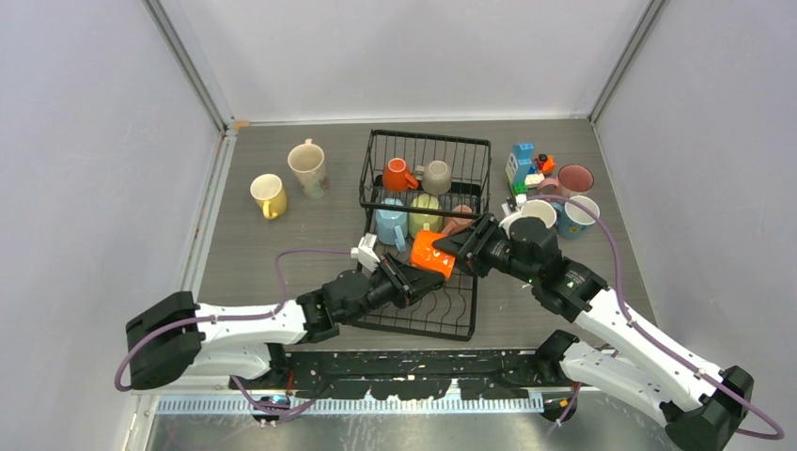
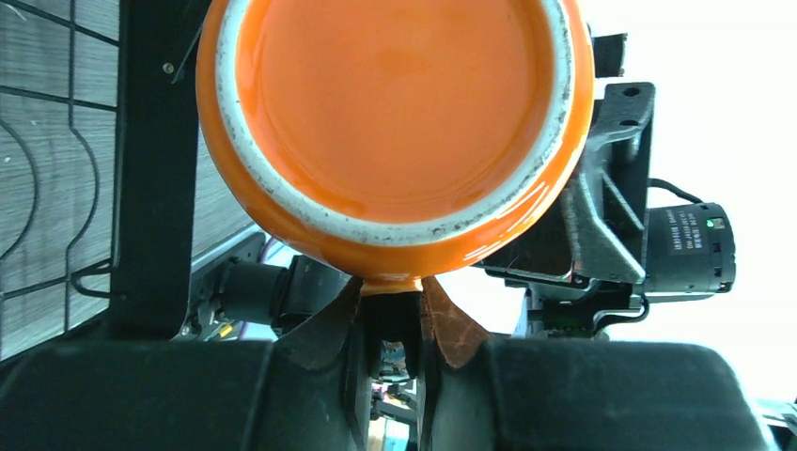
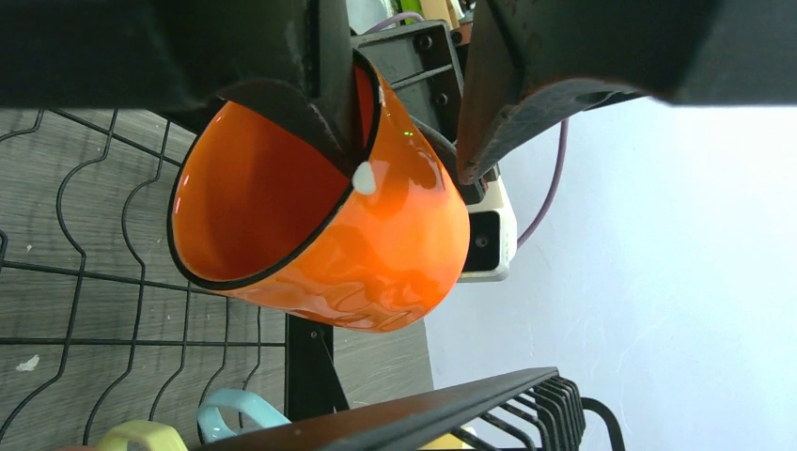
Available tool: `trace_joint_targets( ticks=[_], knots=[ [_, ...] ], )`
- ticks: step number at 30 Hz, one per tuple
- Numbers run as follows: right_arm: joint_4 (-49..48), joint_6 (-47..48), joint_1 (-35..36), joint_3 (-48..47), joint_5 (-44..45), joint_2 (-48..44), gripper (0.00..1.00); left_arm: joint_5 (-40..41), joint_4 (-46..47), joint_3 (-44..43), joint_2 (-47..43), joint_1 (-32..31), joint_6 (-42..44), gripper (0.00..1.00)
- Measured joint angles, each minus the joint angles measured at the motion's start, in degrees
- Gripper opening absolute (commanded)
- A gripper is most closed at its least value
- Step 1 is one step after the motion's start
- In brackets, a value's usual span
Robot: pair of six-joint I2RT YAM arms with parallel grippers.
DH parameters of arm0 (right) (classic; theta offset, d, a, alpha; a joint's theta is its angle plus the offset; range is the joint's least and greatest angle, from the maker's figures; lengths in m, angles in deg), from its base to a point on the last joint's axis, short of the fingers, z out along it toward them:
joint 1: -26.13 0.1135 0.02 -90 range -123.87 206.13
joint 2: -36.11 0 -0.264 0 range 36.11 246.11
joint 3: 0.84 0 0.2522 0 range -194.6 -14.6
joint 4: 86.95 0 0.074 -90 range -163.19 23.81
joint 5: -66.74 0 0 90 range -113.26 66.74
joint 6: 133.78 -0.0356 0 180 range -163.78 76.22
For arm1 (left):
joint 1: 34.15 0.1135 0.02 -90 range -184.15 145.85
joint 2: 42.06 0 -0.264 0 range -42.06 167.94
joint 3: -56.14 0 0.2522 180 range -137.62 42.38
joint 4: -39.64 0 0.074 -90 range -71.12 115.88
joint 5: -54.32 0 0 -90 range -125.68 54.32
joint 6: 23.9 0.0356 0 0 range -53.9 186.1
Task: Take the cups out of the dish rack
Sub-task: Unload the cup from the dish rack, then place the cup at the center of the board.
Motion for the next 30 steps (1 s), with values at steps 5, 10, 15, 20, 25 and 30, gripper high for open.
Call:
trace_joint_targets(
  ticks=[5, 10, 15, 20, 25, 30],
  knots=[
    [-0.94, -1.53, -0.02, 1.14, 0.2, 0.26, 0.37, -0.68, 6.49, 1.51, 2.6, 0.24, -2.73, 0.0],
    [-2.29, -1.68, -0.04, 1.33, 0.7, 0.33, 0.11, -1.2, 11.8, 2.56, 4.5, 0.46, -6.03, 0.0],
    [-6.47, -0.63, -0.02, 1.36, 0.66, 0.35, 0.01, -2.32, 21.38, 4.15, 6.73, 0.74, -12.83, 0.16],
    [-5.68, -1.09, 0.35, 1.36, 1.57, 0.92, 0.01, -2.82, 26.4, 5.25, 9.68, 0.68, -12.66, 0.57],
    [-1.2, -1.51, 1.03, 1.33, 2.97, 1.77, 0.01, -3.67, 27.21, 5.51, 10.1, 0.35, -10.84, 0.75],
    [4.2, -0.96, 1.09, -0.13, 5.05, 1.01, 0.01, -4.09, 24.72, 6.86, 7.39, 0.33, -8.9, 0.83]
  ],
)
